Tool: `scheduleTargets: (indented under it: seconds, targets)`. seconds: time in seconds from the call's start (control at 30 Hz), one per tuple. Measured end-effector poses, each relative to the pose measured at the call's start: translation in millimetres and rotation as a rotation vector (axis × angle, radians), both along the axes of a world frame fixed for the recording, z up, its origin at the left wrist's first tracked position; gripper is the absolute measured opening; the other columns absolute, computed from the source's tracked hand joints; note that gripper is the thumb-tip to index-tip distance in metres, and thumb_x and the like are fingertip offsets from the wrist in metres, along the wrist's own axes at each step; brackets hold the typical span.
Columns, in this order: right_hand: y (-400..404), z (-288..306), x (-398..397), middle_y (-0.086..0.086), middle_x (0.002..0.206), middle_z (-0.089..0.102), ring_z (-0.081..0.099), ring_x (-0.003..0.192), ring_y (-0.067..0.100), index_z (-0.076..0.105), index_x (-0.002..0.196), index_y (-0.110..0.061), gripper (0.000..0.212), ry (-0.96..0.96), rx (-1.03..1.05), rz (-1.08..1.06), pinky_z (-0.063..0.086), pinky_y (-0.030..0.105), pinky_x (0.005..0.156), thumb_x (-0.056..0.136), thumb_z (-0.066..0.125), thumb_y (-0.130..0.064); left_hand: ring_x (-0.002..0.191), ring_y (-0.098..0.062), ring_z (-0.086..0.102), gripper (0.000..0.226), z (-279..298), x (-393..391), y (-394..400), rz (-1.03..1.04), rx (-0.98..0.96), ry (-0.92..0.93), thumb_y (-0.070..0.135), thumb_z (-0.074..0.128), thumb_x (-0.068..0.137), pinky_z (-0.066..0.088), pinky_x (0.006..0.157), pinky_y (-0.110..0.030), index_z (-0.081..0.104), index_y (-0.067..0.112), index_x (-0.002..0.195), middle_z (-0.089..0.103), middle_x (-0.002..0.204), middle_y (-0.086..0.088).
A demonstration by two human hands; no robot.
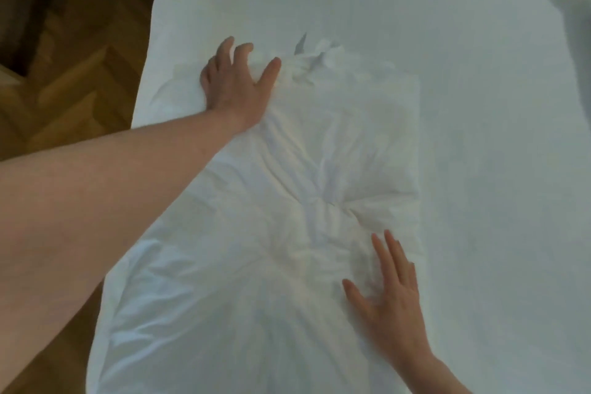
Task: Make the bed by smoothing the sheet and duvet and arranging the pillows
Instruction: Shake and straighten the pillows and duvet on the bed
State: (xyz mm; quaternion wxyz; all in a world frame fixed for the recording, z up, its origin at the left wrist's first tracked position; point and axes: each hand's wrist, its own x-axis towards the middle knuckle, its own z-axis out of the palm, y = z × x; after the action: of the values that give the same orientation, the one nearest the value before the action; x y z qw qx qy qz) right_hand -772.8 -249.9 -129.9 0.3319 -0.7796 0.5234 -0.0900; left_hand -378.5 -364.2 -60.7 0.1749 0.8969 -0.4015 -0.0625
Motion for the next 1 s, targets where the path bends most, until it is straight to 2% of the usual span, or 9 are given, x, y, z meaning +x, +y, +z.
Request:
scheduleTargets:
  seconds: [0.1,0.27,0.37,0.43,0.67,0.73,0.8,0.87,1.0]
  targets:
    - [11,-1,-24,-0.007,0.170,0.013,0.011,0.156,0.013,0.024,0.161,-0.031,0.099,0.101,0.144,-0.155,0.022,0.053,0.124,0.080,0.078,-0.051,0.154,-0.024,0.015,0.089,-14,-8,99,0.081,-0.021,0.050,0.077,0.041,0.089,0.014,0.124,-0.047,0.023,0.024,0.158,0.010,0.169,-0.006]
    - [20,-3,-39,0.002,0.170,0.014,0.015,0.156,0.018,0.012,0.163,-0.027,0.118,0.155,0.379,-0.256,0.020,0.044,0.126,0.072,0.075,-0.066,0.152,-0.028,0.020,0.112,-31,-43,274,0.327,0.221,0.264,0.082,0.062,0.075,0.020,0.123,-0.049,0.009,0.031,0.160,0.014,0.168,0.000]
    - [15,-11,-48,0.002,0.165,0.030,0.032,0.151,0.021,0.014,0.162,-0.029,0.129,0.135,0.505,-0.335,0.031,0.047,0.122,0.061,0.077,-0.080,0.133,-0.030,0.051,0.120,-40,-72,345,0.478,0.319,0.644,0.088,0.070,0.061,0.043,0.111,-0.050,0.017,0.039,0.157,0.045,0.153,0.001]
    - [12,-19,-52,0.000,0.160,0.040,0.044,0.144,0.021,0.019,0.158,-0.036,0.133,0.135,0.590,-0.373,0.038,0.048,0.118,0.050,0.077,-0.088,0.121,-0.027,0.057,0.116,-45,-91,366,0.582,0.359,0.809,0.084,0.073,0.061,0.048,0.105,-0.047,0.023,0.038,0.155,0.053,0.146,0.000]
    - [-7,-24,-61,0.007,0.151,0.050,0.053,0.134,0.030,0.024,0.157,-0.026,0.146,0.148,0.763,-0.473,0.039,0.045,0.115,0.036,0.073,-0.091,0.110,-0.020,0.067,0.115,-69,-74,368,0.686,0.338,1.015,0.082,0.083,0.051,0.054,0.100,-0.045,0.044,0.032,0.147,0.065,0.132,0.004]
    - [-12,-19,-66,0.005,0.140,0.061,0.062,0.122,0.028,0.042,0.151,-0.025,0.128,0.145,0.807,-0.506,0.047,0.044,0.107,0.045,0.078,-0.087,0.106,-0.023,0.069,0.111,-60,-74,364,0.707,0.365,1.034,0.083,0.084,0.047,0.054,0.098,-0.046,0.053,0.029,0.140,0.069,0.125,0.002]
    - [-18,-7,-69,0.004,0.116,0.073,0.070,0.100,0.023,0.064,0.130,-0.019,0.084,0.100,0.893,-0.547,0.053,0.037,0.090,0.063,0.087,-0.065,0.101,-0.028,0.071,0.111,-49,-74,362,0.767,0.393,1.048,0.080,0.087,0.041,0.054,0.098,-0.048,0.060,0.023,0.131,0.073,0.117,-0.002]
    - [-25,6,-69,0.005,0.101,0.076,0.073,0.090,0.023,0.070,0.115,-0.015,0.056,0.046,0.950,-0.570,0.055,0.034,0.079,0.070,0.090,-0.043,0.098,-0.030,0.071,0.108,-39,-77,363,0.787,0.359,1.058,0.074,0.091,0.039,0.055,0.095,-0.048,0.063,0.017,0.127,0.075,0.110,-0.004]
    - [-37,46,-75,0.005,0.082,0.078,0.073,0.080,0.023,0.071,0.096,-0.013,0.025,-0.070,0.891,-0.590,0.053,0.031,0.067,0.076,0.086,-0.021,0.096,-0.031,0.072,0.093,-7,-99,353,0.774,0.277,1.072,0.061,0.091,0.046,0.056,0.084,-0.043,0.065,0.014,0.121,0.076,0.105,-0.006]
